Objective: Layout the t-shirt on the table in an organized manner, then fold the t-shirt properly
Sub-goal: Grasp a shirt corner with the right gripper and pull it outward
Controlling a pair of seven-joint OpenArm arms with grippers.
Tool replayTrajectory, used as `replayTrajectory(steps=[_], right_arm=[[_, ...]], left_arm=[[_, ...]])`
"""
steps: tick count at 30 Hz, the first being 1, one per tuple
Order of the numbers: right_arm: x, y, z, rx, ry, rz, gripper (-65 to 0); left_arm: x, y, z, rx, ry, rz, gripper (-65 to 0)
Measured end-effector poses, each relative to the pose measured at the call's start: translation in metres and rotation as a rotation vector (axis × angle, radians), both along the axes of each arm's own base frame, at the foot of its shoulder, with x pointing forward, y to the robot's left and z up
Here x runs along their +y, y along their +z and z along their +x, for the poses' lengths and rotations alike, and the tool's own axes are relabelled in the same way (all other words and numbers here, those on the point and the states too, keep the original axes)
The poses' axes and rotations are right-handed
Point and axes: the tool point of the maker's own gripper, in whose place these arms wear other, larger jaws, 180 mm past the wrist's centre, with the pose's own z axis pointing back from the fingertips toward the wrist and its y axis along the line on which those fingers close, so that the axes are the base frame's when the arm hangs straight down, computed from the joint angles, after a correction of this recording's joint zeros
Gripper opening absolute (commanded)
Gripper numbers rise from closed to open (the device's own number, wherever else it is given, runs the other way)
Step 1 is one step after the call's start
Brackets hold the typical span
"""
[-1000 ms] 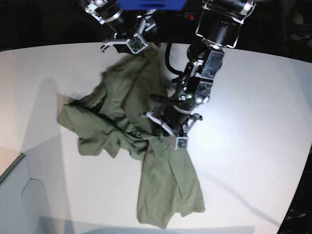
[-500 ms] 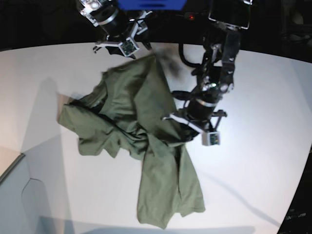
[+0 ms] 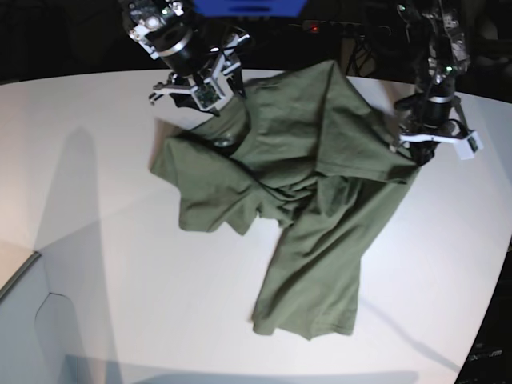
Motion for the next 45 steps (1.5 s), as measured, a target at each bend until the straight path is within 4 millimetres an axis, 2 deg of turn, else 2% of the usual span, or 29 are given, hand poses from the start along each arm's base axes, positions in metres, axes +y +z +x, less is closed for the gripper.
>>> replayTrajectory(steps=[3,7,9,16,19,24,27,32,37,38,40,44,45], right_arm=[[-0.005,0.002,0.009,-0.009,-0.035,0.0,-35.2],[-0.012,0.014,0.039,-0.064,-0.106,0.018,-34.8],[-0.019,0.02,0.052,-0.092,-0.123,0.012,-34.7],[-0.013,0.035,0.096,-0.177,-0.11,0.012,-34.7],[-0.01,0.027,0.117,-0.172,-0.123,0.008,-34.7],[-0.026,0.009,0.152,-0.156,-0.151,-0.052,-34.7],[-0.027,-0.007,0.17,-0.122,-0.168,-0.072,-34.7],[-0.02,-0.036,0.181,-0.041,-0.177,-0.095,-31.6],[-0.011,-0.046,0.189,-0.029,-0.185,-0.077,-30.1],[-0.009,-0.047,0.191,-0.033,-0.185,-0.072,-31.5],[-0.008,-0.049,0.195,-0.029,-0.188,-0.069,-39.3],[-0.004,-0.052,0.201,-0.03,-0.169,-0.06,-65.0],[-0.009,-0.052,0.204,-0.029,-0.182,-0.063,-65.0]], left_arm=[[0.013,-0.017,-0.013,0.056,0.015,-0.029,-65.0],[0.016,-0.03,-0.021,0.084,0.036,-0.071,-65.0],[0.02,-0.033,-0.022,0.092,0.043,-0.067,-65.0],[0.024,-0.033,-0.023,0.094,0.046,-0.056,-65.0],[0.024,-0.033,-0.023,0.095,0.045,-0.053,-65.0],[0.025,-0.033,-0.024,0.097,0.046,-0.053,-65.0],[0.024,-0.033,-0.024,0.097,0.046,-0.055,-65.0],[0.025,-0.033,-0.024,0.098,0.045,-0.053,-65.0],[0.025,-0.036,-0.03,0.112,0.046,-0.053,-65.0],[0.025,-0.037,-0.031,0.113,0.046,-0.054,-65.0],[0.025,-0.037,-0.031,0.114,0.046,-0.054,-65.0],[0.029,-0.036,-0.032,0.11,0.061,-0.054,-65.0],[0.034,-0.035,-0.033,0.107,0.076,-0.054,-65.0]])
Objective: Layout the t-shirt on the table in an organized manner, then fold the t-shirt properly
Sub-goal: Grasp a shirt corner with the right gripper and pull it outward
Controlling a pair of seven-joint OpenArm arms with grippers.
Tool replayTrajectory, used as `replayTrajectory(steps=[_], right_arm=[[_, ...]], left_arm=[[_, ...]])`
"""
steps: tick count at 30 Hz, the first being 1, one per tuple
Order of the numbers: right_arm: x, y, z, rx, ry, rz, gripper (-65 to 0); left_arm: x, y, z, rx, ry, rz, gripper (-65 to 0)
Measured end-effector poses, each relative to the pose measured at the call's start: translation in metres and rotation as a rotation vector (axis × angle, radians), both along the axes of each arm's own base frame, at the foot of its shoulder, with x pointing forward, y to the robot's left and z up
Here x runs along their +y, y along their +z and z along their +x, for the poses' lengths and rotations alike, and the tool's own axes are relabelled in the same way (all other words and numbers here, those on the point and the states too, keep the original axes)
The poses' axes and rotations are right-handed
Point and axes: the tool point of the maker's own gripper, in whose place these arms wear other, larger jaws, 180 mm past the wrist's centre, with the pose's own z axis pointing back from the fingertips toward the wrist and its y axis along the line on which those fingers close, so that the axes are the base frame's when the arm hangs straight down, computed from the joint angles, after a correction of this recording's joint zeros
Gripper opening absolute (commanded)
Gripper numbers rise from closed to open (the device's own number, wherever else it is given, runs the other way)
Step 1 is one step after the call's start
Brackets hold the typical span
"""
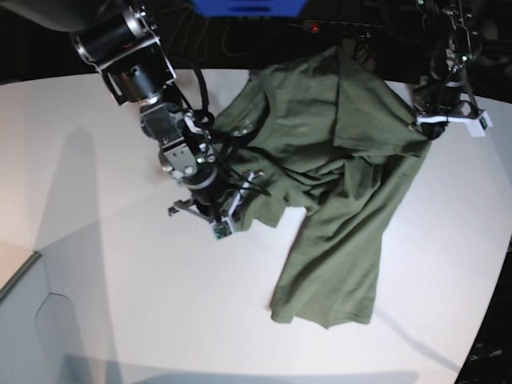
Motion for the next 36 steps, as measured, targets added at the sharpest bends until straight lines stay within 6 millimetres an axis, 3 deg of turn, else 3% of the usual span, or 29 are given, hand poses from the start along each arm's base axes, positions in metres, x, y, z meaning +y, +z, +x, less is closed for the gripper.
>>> replayTrajectory(steps=[2,4,9,16,18,22,28,33,36], right_arm=[[-0.021,0.001,0.008,0.011,-0.07,0.008,-65.0],[-0.054,0.003,0.015,0.014,-0.16,0.011,-65.0],[-0.121,0.016,0.017,0.022,-0.326,-0.002,-65.0],[-0.179,0.077,0.045,-0.15,-0.511,0.062,-65.0],[-0.195,0.086,0.05,-0.171,-0.545,0.062,-65.0],[-0.221,0.106,0.062,-0.208,-0.594,0.056,-65.0],[-0.238,0.165,0.101,-0.338,-0.621,0.081,-65.0],[-0.244,0.2,0.121,-0.402,-0.621,0.088,-65.0],[-0.256,0.212,0.131,-0.422,-0.637,0.087,-65.0]], left_arm=[[0.006,0.002,-0.001,-0.004,0.018,0.005,-65.0],[0.009,0.003,-0.001,-0.007,0.023,0.008,-65.0],[0.007,0.005,0.0,-0.015,0.023,0.004,-65.0],[-0.009,-0.001,-0.001,-0.02,0.037,-0.039,-65.0],[-0.018,-0.005,-0.001,-0.014,0.036,-0.065,-65.0],[-0.044,-0.008,0.006,-0.02,-0.004,-0.099,-65.0],[-0.076,-0.011,0.014,-0.019,-0.076,-0.136,-65.0],[-0.084,-0.008,0.02,-0.04,-0.103,-0.148,-65.0],[-0.101,0.004,0.026,-0.114,-0.215,-0.164,-65.0]])
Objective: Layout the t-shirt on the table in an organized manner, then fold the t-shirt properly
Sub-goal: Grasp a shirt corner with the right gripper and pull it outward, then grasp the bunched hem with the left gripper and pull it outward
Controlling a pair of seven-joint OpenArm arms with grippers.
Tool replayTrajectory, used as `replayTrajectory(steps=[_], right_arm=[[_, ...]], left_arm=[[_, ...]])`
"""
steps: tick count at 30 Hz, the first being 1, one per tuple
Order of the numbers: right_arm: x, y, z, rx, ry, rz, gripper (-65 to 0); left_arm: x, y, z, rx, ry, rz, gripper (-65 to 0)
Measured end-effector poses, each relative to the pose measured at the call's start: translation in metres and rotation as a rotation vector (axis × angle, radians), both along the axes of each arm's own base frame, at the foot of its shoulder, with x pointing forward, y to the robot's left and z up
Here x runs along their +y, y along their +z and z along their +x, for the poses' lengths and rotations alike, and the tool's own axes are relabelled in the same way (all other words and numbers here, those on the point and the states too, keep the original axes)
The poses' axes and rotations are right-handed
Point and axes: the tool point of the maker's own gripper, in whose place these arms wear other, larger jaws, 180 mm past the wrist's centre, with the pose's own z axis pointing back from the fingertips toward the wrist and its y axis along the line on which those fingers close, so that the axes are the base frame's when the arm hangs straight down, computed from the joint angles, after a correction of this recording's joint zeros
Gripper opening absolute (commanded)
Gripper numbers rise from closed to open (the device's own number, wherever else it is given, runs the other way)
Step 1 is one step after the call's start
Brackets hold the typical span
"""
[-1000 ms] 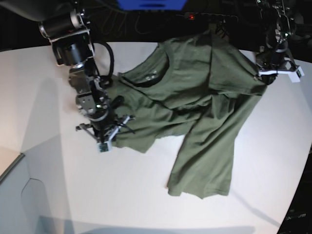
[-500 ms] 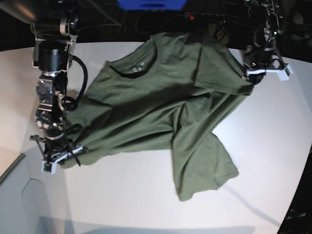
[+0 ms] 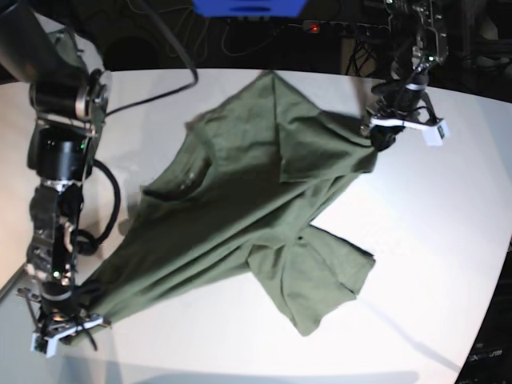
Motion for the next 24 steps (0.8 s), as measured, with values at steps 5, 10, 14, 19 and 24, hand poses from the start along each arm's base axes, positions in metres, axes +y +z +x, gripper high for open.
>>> replayTrajectory(steps=[5,10,14,19,24], right_arm=[[-0.014,-0.015,0.002,0.048,-0.017,0.001,-65.0],[-0.012,-0.031,-0.002,0.089,-0.016,0.014,-65.0],[-0.012,-0.038,-0.007,0.097,-0.014,0.006,-56.5],[-0.017,-0.061,-0.025,0.148,-0.02,-0.009,-35.2],[-0.016,-0.072,-0.051,0.151,-0.015,-0.034,-27.6]], left_arm=[[-0.02,0.008,0.002,-0.058,-0.109,-0.021,-64.0],[-0.037,-0.009,-0.013,0.07,-0.217,-0.052,-45.6],[-0.034,-0.002,-0.01,0.056,-0.225,-0.034,-29.1],[-0.03,0.042,0.013,-0.07,-0.253,0.02,-21.9],[-0.028,0.088,0.081,-0.23,-0.247,0.048,-21.9]])
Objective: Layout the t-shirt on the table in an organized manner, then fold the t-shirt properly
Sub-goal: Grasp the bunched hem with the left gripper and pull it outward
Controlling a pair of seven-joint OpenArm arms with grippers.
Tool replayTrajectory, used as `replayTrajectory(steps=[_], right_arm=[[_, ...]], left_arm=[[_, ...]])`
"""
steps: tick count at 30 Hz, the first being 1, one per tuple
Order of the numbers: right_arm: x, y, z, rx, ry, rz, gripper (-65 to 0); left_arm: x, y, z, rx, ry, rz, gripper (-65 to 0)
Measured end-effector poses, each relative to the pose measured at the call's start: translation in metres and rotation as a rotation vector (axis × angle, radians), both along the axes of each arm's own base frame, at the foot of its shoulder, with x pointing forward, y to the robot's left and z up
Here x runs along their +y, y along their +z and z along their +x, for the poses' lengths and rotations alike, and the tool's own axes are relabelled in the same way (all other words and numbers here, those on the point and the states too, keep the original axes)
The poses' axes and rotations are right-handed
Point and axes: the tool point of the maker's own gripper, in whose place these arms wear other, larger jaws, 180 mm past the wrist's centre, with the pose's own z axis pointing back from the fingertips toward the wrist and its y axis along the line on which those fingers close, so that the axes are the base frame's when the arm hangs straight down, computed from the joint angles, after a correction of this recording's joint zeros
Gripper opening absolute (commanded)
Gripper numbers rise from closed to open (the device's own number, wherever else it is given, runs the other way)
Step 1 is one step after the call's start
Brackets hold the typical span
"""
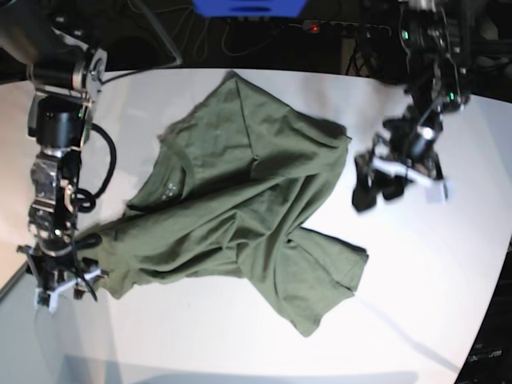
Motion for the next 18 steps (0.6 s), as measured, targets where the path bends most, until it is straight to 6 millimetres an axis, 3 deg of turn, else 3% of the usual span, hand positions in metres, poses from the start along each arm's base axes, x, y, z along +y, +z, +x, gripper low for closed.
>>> replayTrajectory(steps=[3,5,12,18], right_arm=[[0.002,-0.005,-0.018,0.004,0.005,-0.02,-27.7],[0.007,-0.007,-0.032,-0.001,0.003,-0.025,-27.7],[0.042,-0.032,-0.088,0.034,0.038,0.0,-27.7],[0.069,-0.045,-0.114,0.053,0.042,0.054,-27.7]], left_arm=[[0.003,0.02,0.048,-0.068,0.011,-0.02,-21.9],[0.006,0.021,0.072,-0.068,0.019,-0.002,-21.9],[0.0,-0.019,0.144,0.087,0.011,0.01,-21.9],[-0.004,-0.043,0.179,0.142,0.088,-0.077,-21.9]])
